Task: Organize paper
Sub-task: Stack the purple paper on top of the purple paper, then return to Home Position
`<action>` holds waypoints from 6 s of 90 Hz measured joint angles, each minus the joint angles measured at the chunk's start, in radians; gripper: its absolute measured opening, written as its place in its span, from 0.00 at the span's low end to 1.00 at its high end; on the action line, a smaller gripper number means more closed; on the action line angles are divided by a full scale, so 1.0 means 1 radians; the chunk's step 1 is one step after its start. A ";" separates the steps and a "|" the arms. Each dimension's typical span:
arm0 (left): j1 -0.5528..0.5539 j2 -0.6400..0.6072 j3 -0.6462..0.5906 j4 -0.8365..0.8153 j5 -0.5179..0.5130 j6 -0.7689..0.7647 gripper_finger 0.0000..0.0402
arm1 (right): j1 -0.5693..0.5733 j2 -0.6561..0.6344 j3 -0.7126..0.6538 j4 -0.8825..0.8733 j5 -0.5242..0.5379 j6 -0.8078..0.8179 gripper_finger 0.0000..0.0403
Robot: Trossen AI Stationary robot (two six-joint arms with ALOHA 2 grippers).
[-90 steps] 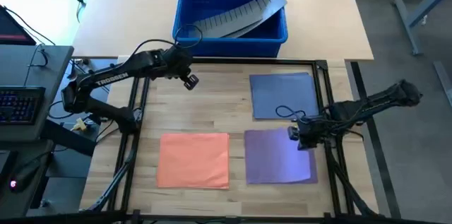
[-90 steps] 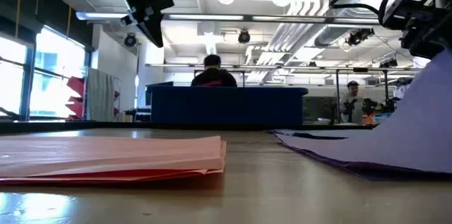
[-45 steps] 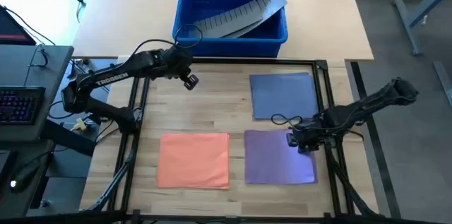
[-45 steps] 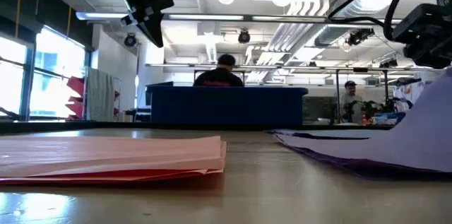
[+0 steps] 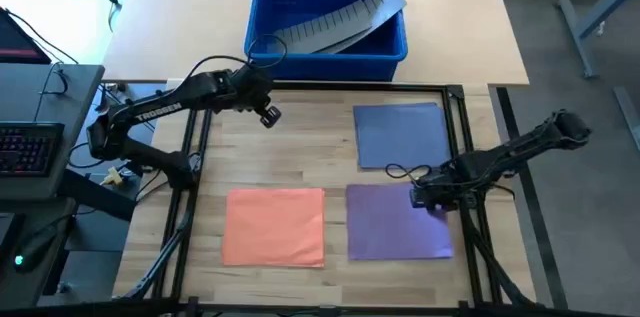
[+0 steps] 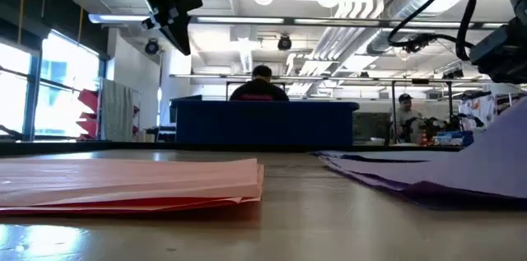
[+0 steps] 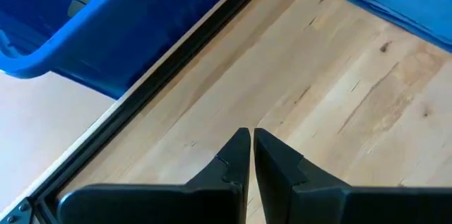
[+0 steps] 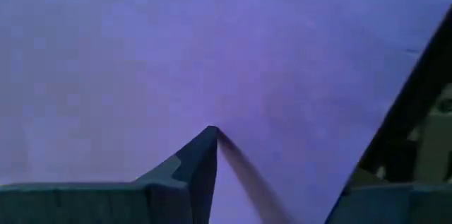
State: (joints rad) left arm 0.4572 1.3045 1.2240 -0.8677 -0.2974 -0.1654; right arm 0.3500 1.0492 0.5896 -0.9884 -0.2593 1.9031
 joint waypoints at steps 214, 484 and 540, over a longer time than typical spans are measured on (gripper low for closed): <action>0.164 -0.468 -0.105 0.025 0.583 0.034 0.00 | -0.542 -0.599 0.078 0.105 0.152 -0.780 0.62; -0.367 -1.295 -1.211 0.877 0.260 0.290 0.00 | -0.771 -0.737 -0.572 0.986 0.301 -1.205 0.48; -0.366 -1.284 -1.212 0.880 0.252 0.291 0.00 | -0.410 -1.049 -0.580 1.014 0.330 -1.863 0.49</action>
State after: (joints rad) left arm 0.0910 0.0208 0.0124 0.0121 -0.0455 0.1255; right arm -0.0602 0.0002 0.0097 0.0258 0.0710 0.0403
